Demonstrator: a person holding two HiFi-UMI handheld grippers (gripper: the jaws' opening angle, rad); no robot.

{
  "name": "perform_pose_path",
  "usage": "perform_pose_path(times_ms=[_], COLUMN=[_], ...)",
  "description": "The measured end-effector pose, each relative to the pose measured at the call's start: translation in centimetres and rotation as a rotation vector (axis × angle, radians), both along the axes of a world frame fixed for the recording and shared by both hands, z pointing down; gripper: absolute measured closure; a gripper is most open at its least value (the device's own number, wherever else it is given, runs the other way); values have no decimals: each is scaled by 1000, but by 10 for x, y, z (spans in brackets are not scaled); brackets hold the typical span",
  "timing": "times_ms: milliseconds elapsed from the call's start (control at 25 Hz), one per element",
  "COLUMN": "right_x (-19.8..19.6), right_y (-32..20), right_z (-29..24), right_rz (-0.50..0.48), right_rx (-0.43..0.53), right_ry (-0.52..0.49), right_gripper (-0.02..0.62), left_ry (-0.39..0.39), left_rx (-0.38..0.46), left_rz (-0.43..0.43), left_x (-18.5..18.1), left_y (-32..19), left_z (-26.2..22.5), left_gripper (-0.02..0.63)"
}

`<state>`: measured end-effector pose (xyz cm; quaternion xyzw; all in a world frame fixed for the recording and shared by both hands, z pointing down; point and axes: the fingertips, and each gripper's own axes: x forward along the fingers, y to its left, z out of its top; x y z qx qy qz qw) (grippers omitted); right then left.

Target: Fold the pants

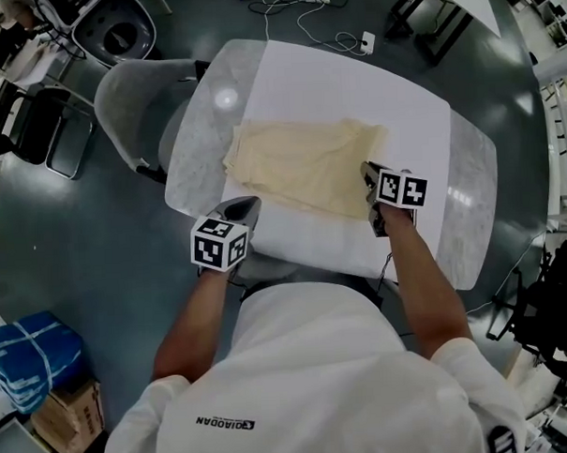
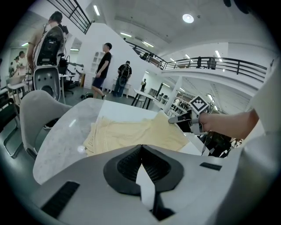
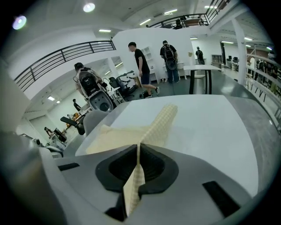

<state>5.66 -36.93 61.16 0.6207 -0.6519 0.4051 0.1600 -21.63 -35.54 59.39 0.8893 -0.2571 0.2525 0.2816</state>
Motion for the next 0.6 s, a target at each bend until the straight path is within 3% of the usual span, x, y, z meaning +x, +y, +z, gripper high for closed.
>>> perform_pose_path(times_ms=[320,600], right_x=[-80,-147], right_y=[-52,-100], right_z=[-58,-74], right_rz=[-68,-114], right_rx=[109,150], right_ry=[-86,-132], right_gripper=[555,557], left_ry=[22,27], left_rx=[20,35], left_rz=[-62,-126], left_x=[-32,-62], left_y=[-13,-16], left_z=[-9,-14], left_gripper=[579,580])
